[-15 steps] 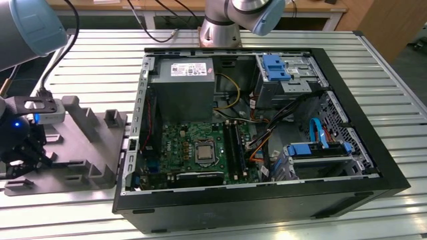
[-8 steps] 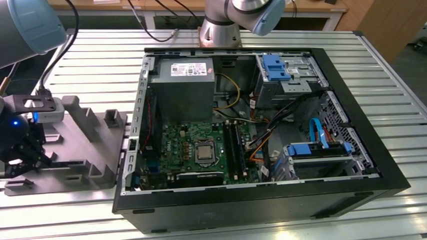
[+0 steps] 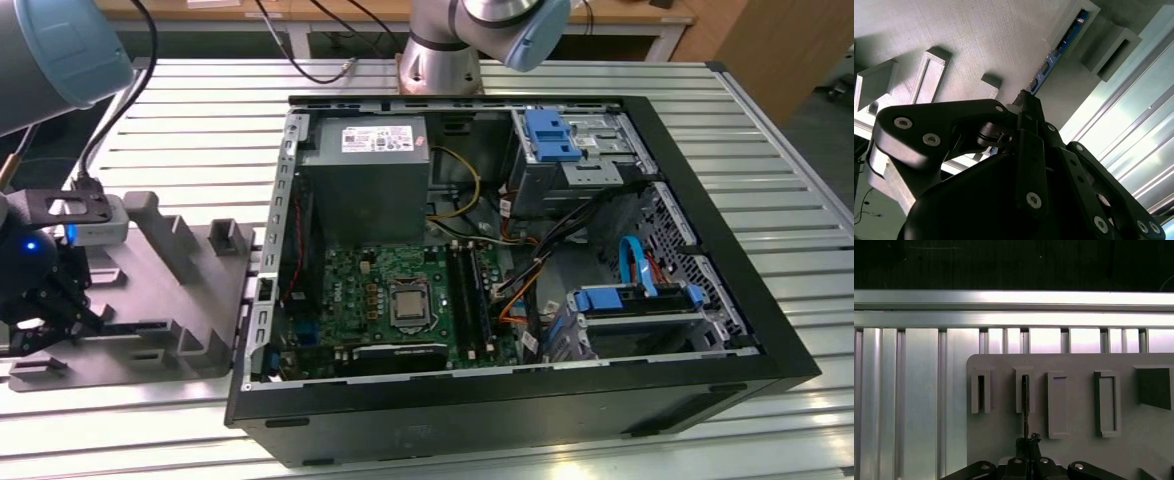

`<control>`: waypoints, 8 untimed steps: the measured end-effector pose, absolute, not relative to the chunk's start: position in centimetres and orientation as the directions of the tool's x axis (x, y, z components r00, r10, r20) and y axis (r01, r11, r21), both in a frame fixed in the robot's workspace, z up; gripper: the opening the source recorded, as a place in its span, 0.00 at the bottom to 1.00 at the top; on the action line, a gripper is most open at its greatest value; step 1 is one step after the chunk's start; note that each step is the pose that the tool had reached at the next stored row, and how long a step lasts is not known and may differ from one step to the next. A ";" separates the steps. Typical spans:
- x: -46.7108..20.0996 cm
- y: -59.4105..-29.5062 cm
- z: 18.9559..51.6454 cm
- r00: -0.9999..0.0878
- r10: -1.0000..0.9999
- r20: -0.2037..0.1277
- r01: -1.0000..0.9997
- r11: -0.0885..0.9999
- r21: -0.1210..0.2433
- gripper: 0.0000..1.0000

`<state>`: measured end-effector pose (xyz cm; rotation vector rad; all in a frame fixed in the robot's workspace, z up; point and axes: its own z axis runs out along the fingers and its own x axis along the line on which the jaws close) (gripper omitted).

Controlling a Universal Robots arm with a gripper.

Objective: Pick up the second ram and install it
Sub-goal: 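Pick up the second ram and move it above second insertion slot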

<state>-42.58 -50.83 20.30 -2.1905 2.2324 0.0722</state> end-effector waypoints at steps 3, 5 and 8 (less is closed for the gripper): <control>-42.6 -50.8 20.4 -0.019 -0.999 -0.041 -1.000 0.018 0.024 0.11; -42.6 -50.8 20.5 -0.019 -0.999 -0.041 -1.000 0.018 0.024 0.11; -42.6 -50.8 20.9 -0.019 -0.999 -0.042 -1.000 0.018 0.024 0.11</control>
